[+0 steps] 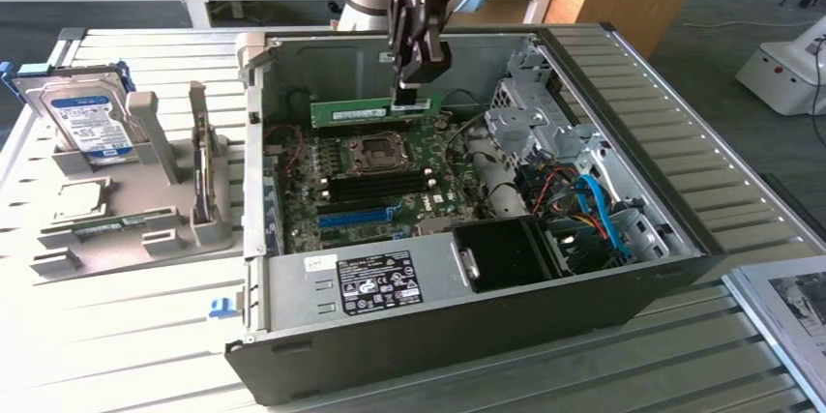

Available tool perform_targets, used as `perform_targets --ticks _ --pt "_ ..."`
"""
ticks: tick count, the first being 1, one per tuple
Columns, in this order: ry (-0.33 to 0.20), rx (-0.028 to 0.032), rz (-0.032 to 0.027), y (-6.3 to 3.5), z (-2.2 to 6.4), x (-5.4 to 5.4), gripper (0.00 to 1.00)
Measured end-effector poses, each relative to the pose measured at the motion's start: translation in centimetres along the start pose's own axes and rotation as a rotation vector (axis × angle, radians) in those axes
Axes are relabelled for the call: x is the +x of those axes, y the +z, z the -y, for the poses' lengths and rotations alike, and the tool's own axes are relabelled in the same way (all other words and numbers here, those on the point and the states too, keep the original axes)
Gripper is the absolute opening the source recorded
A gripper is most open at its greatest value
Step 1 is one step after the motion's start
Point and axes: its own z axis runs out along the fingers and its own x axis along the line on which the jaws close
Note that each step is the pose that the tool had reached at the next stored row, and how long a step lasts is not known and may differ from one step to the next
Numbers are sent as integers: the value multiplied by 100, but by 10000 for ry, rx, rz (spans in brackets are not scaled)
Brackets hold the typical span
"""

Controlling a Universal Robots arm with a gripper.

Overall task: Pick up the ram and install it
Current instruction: 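Pick up the ram and move it above insertion slot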

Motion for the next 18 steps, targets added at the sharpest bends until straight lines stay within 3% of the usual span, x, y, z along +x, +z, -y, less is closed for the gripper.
perform_targets --ticks 8,15,18 --pt "0 0 -1 118 5 0 12" --pt "0 0 2 123 5 -3 12" --pt "1 0 -1 132 6 -52 12"
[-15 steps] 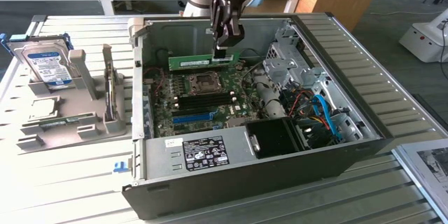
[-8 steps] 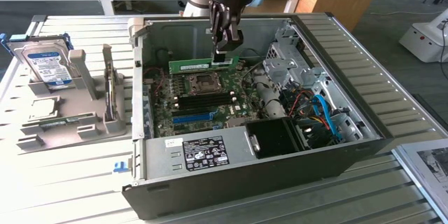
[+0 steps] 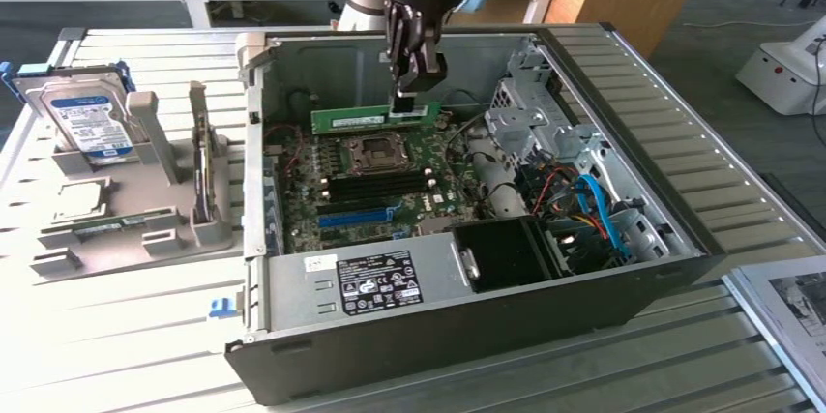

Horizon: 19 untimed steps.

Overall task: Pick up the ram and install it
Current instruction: 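Pick up the ram and move it above insertion slot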

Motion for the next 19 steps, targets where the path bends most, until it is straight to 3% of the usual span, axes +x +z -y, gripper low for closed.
perform_targets --ticks 12,19 --pt "1 0 0 61 4 -332 12" --pt "0 0 0 67 5 -362 12"
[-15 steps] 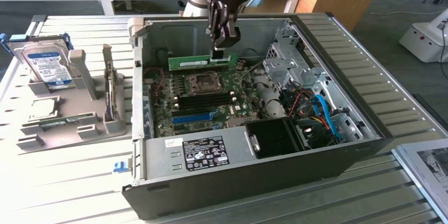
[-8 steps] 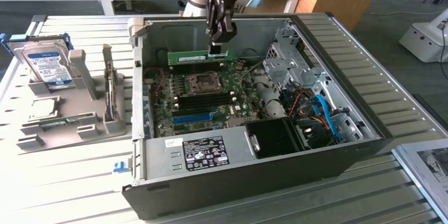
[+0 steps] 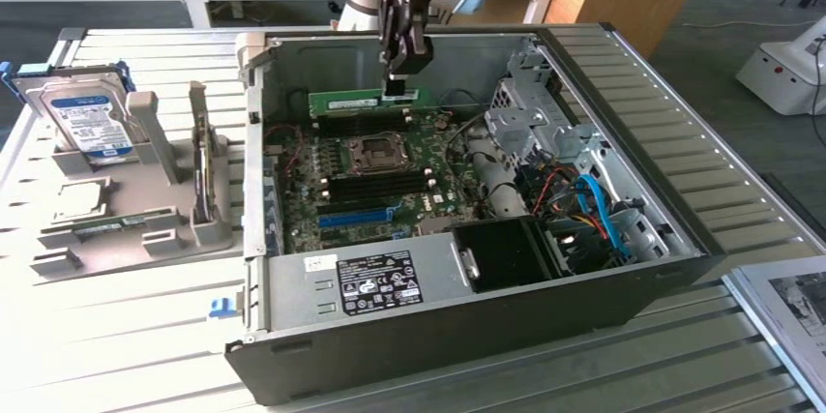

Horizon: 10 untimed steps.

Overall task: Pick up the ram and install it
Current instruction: 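Pick up the ram and move it above insertion slot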

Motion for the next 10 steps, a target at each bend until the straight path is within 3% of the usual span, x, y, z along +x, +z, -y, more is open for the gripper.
perform_targets --ticks 10 --pt "1 0 0 -5 112 0 12"
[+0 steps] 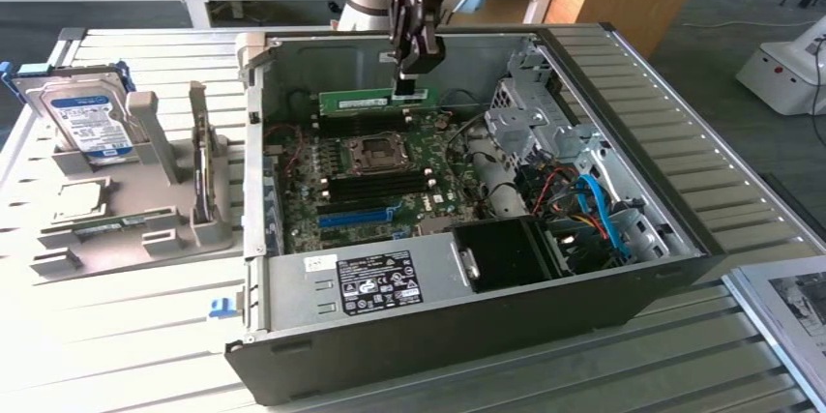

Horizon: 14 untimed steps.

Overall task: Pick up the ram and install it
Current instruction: 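Pick up the ram and move it above insertion slot, then insert the ram into the slot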

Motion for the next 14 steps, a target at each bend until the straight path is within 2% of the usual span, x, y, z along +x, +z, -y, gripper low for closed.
perform_targets --ticks 14 --pt "0 9 2 13 1 -1 12"
